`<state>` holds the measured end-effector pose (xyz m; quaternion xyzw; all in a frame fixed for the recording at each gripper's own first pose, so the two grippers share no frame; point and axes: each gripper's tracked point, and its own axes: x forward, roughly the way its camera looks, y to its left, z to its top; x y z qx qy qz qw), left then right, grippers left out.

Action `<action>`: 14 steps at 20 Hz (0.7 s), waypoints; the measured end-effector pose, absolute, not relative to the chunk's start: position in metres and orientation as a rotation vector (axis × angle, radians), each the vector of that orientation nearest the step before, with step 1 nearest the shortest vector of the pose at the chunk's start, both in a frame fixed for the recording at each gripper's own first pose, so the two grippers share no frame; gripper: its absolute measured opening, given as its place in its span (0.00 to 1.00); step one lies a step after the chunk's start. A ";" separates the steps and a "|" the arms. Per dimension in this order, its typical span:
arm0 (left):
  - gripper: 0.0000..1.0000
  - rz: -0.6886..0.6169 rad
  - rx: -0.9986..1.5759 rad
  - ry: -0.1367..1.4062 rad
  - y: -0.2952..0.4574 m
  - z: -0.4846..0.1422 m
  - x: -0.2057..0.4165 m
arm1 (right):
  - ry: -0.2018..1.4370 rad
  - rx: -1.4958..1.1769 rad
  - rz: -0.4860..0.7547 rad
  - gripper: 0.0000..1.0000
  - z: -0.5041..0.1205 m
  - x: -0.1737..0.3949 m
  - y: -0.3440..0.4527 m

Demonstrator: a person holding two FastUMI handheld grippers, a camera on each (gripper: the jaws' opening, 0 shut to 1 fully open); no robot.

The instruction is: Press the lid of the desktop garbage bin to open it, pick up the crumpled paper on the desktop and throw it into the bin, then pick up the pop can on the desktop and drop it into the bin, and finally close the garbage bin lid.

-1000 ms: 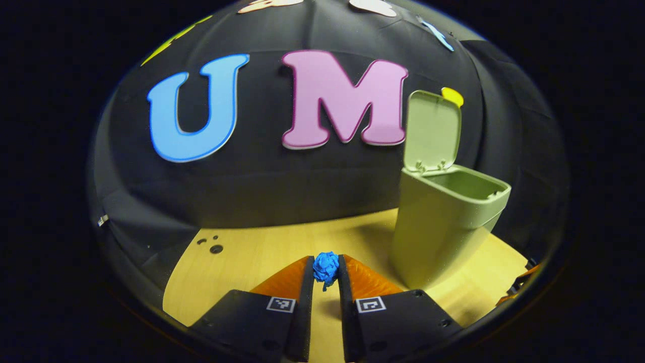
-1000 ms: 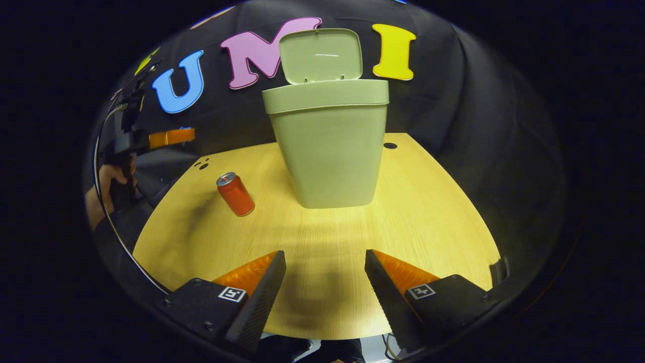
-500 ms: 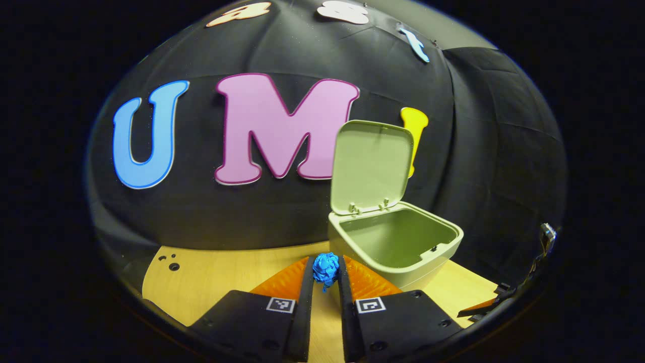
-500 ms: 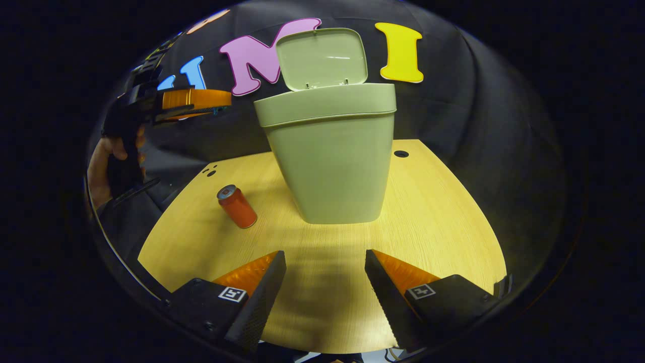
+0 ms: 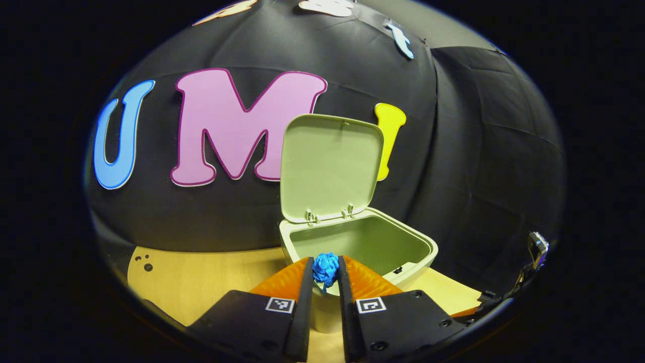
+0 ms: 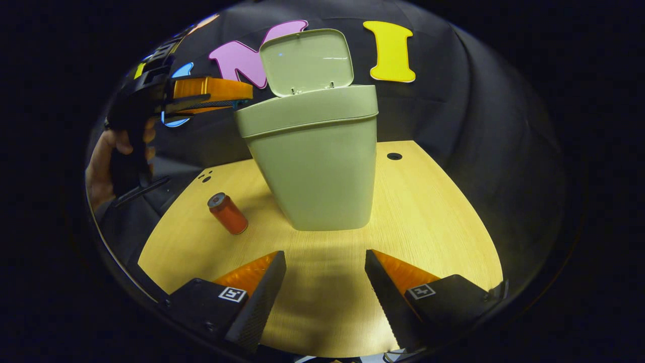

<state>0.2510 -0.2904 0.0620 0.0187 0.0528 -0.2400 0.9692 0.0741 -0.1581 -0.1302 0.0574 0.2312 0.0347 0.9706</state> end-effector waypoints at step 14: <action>0.99 -0.446 0.046 0.076 -0.294 0.066 0.257 | 0.484 0.097 0.067 0.99 -0.138 0.076 -0.165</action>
